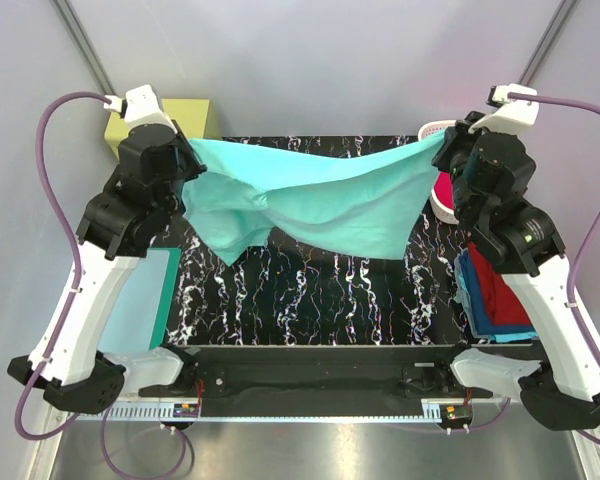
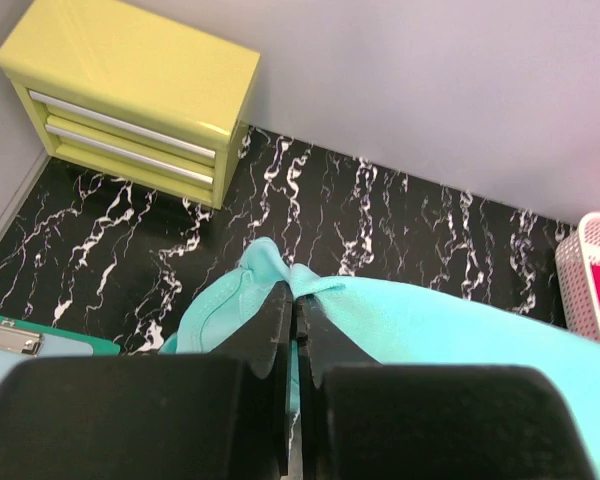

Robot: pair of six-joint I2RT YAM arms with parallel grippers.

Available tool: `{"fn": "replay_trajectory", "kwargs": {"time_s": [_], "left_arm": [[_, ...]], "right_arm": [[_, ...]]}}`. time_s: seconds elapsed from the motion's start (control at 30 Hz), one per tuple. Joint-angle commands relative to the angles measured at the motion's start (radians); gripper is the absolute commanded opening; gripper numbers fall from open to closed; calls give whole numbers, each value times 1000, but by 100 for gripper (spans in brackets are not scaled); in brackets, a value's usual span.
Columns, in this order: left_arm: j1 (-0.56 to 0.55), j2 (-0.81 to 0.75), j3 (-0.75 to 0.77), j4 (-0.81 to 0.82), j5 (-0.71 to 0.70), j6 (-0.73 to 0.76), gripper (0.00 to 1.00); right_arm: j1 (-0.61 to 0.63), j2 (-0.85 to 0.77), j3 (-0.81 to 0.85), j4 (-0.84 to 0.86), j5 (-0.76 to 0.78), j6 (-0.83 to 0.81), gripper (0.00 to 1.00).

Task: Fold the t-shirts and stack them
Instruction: Flatten out the tshirt

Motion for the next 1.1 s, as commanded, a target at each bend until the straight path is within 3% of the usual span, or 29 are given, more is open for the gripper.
{"fn": "replay_trajectory", "kwargs": {"time_s": [0.0,0.17,0.4,0.73,0.93,1.07], "left_arm": [[4,-23,13,46,-35,20,0],[54,58,82,69,-17,99,0],[155,320,306,38,195,90,0],[329,589,427,110,501,-22,0],[346,638,470,195,611,-54,0],[344,621,501,239,670,-81,0]], "right_arm": [[-3,26,22,22,22,1,0],[-3,104,92,48,12,-37,0],[-23,328,246,45,-53,-33,0],[-224,628,422,-19,-215,96,0],[-238,740,638,10,-252,69,0],[-240,730,732,30,-288,56,0]]}}
